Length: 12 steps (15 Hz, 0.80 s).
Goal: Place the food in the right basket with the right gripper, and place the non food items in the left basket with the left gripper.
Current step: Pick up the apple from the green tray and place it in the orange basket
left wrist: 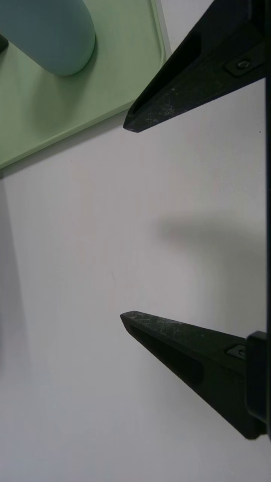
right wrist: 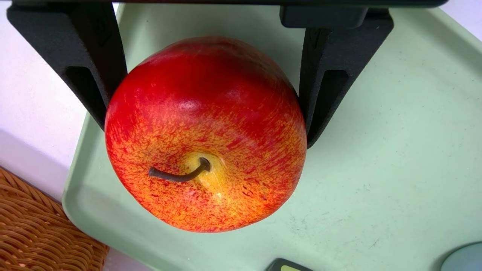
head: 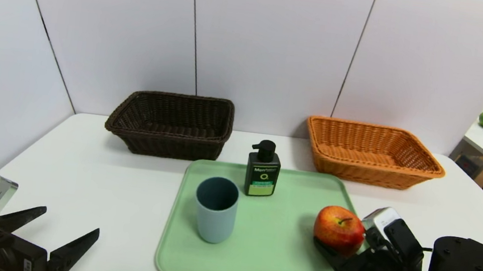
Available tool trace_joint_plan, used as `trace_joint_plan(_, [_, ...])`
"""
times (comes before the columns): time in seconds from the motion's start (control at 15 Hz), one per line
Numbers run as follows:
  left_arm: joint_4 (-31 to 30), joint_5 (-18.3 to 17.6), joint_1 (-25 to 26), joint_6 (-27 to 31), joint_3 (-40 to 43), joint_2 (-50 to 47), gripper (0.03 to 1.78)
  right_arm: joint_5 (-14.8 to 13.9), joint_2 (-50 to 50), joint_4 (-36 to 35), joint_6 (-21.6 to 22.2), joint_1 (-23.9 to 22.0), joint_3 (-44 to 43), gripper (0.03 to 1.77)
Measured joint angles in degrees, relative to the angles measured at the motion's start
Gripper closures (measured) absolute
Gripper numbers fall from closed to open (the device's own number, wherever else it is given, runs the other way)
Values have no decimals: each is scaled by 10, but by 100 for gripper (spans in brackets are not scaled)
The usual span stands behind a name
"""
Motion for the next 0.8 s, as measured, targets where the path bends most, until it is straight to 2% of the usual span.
trace_joint_plan(0.8, [0,-1,0,0,0,-4,12,-16,-82,7,-68,-10,-62,57])
